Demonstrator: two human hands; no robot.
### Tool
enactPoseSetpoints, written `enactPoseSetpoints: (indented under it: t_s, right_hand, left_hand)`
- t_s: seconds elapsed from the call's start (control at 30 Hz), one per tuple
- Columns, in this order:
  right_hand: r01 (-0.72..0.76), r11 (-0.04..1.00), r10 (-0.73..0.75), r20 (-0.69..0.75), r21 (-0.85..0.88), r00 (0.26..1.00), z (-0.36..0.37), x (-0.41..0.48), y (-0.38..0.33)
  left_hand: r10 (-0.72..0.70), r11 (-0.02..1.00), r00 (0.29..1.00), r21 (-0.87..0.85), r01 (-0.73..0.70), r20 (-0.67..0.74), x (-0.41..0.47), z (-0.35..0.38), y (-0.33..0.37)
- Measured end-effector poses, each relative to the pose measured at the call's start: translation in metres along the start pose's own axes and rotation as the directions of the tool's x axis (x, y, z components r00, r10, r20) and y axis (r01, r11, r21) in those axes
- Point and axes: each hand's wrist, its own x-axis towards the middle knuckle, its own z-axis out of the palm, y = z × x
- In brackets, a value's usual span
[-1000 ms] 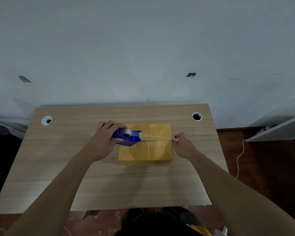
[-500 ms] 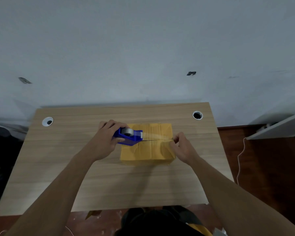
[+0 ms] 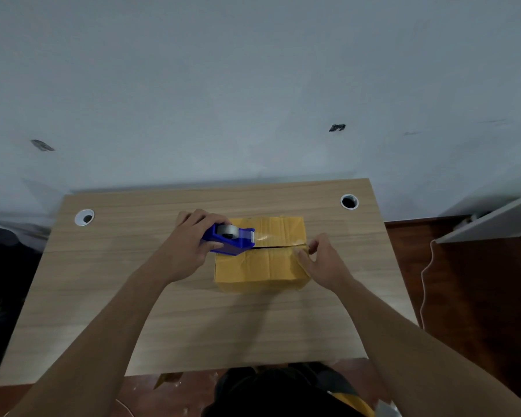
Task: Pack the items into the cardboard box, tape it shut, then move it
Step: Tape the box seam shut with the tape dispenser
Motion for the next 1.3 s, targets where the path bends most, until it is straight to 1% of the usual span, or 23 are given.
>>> enactPoseSetpoints:
  t_s: [0.13, 0.3, 0.6, 0.73, 0.9, 1.13, 1.3]
  right_hand:
    - [0.090, 0.990, -0.089, 0.012, -0.112, 0.996, 0.002, 0.000, -0.005]
    - [0.118, 0.943, -0.099, 0.078, -0.311, 0.992, 0.013, -0.005, -0.013]
    - [0.201, 0.920, -0.160, 0.146, -0.336, 0.976, 0.018, -0.012, -0.004]
    - [0.157, 0.923, -0.096, 0.185, -0.350, 0.978, 0.016, -0.015, -0.012]
    - [0.089, 0.922, -0.029, 0.162, -0.376, 0.986, 0.018, -0.020, -0.024]
    - [0.049, 0.901, 0.007, 0.128, -0.432, 0.992, 0.020, -0.024, -0.031]
    - [0.035, 0.899, 0.017, 0.116, -0.436, 0.993, 0.021, -0.025, -0.033]
  left_hand:
    - [-0.010, 1.000, 1.000, 0.004, 0.010, 0.010, 0.000, 0.000, 0.000]
    - [-0.018, 1.000, 1.000, 0.010, 0.018, 0.021, -0.002, 0.000, 0.000]
    - [-0.019, 1.000, 1.000, 0.003, 0.019, 0.015, -0.007, 0.004, 0.000]
    - [-0.030, 1.000, 0.999, -0.004, 0.030, 0.013, -0.009, 0.005, 0.000]
    - [-0.034, 0.999, 0.999, 0.013, 0.034, 0.017, -0.009, 0.006, 0.000]
    - [-0.014, 1.000, 1.000, 0.005, 0.014, 0.005, -0.012, 0.009, -0.006]
    - [0.015, 1.000, 1.000, 0.001, -0.015, 0.006, -0.015, 0.009, -0.014]
